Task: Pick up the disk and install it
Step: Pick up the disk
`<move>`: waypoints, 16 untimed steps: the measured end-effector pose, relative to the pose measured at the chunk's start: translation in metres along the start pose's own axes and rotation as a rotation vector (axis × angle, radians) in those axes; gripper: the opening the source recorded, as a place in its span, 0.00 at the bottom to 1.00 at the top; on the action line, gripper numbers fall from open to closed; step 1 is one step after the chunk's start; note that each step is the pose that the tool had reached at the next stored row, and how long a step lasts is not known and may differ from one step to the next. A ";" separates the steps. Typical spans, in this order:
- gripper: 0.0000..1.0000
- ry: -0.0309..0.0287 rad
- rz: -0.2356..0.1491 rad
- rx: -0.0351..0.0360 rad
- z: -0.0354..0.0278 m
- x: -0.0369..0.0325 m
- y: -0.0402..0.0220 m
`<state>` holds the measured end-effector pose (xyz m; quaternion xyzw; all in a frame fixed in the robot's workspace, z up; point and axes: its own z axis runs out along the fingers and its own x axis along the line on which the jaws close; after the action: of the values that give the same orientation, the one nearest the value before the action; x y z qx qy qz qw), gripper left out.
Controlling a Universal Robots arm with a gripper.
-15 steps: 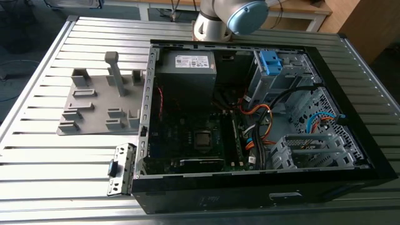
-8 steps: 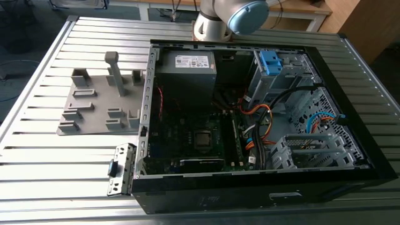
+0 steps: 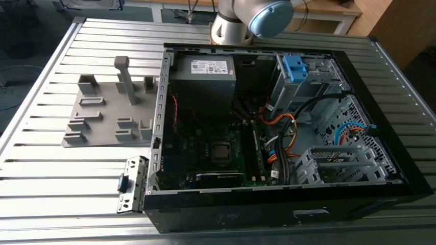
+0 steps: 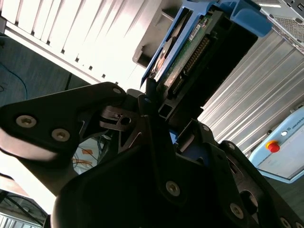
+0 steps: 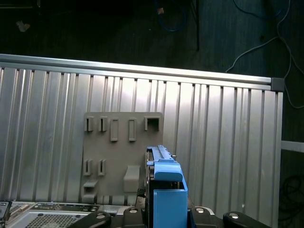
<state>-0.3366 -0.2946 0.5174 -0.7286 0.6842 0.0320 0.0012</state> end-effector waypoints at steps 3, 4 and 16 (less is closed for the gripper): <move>0.36 0.0000 0.000 0.0000 -0.0002 0.0003 -0.0036; 0.36 0.0000 0.000 0.0000 -0.0002 0.0003 -0.0049; 0.36 0.0000 0.000 0.0000 -0.0008 0.0012 -0.0182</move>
<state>-0.3184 -0.2946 0.5174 -0.7286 0.6842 0.0320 0.0012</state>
